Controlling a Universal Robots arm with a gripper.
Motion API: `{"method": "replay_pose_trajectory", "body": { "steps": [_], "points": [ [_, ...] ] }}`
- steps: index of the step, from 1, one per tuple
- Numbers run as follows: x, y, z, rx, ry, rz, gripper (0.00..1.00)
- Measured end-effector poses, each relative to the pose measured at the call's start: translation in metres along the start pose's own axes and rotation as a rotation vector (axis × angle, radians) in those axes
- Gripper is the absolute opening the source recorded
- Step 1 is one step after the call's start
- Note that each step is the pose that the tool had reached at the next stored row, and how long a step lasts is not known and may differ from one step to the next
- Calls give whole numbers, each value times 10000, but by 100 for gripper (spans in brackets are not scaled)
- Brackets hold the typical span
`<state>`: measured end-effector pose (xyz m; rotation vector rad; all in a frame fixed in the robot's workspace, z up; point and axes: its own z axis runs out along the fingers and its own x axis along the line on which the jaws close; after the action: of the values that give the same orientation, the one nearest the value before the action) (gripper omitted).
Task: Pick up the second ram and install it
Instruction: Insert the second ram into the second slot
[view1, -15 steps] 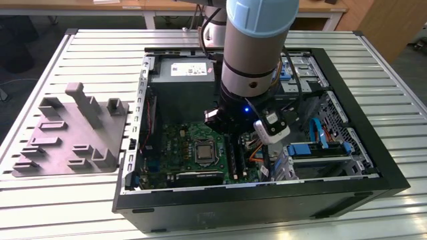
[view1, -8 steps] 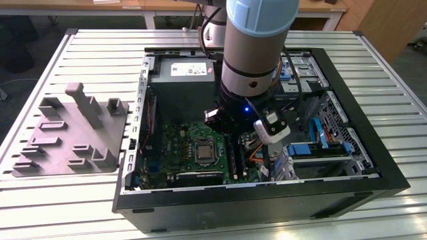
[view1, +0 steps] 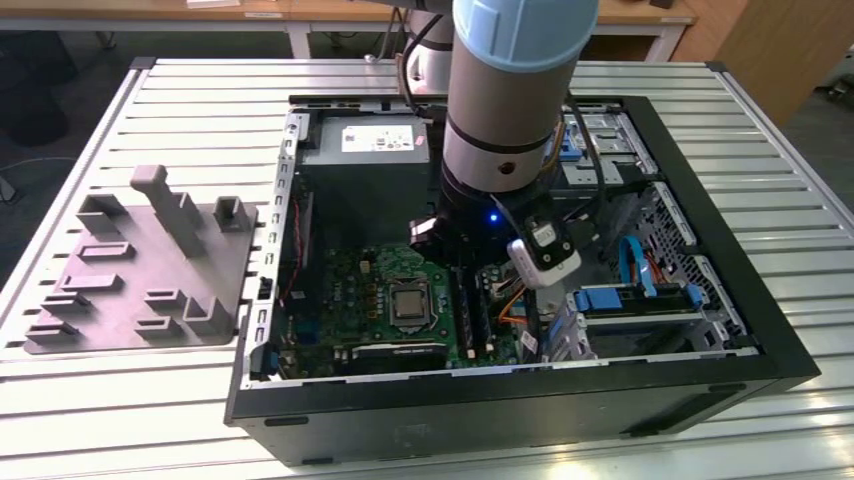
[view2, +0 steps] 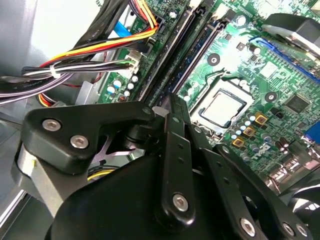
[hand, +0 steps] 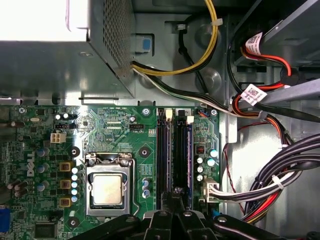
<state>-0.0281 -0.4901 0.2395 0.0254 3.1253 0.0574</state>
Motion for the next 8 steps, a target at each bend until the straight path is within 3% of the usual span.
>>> {"method": "replay_pose_trajectory", "body": {
  "steps": [5,8],
  "points": [
    [0,0,-5,2,1,0,10],
    [-1,2,-63,3,0,0,10]
  ]
}}
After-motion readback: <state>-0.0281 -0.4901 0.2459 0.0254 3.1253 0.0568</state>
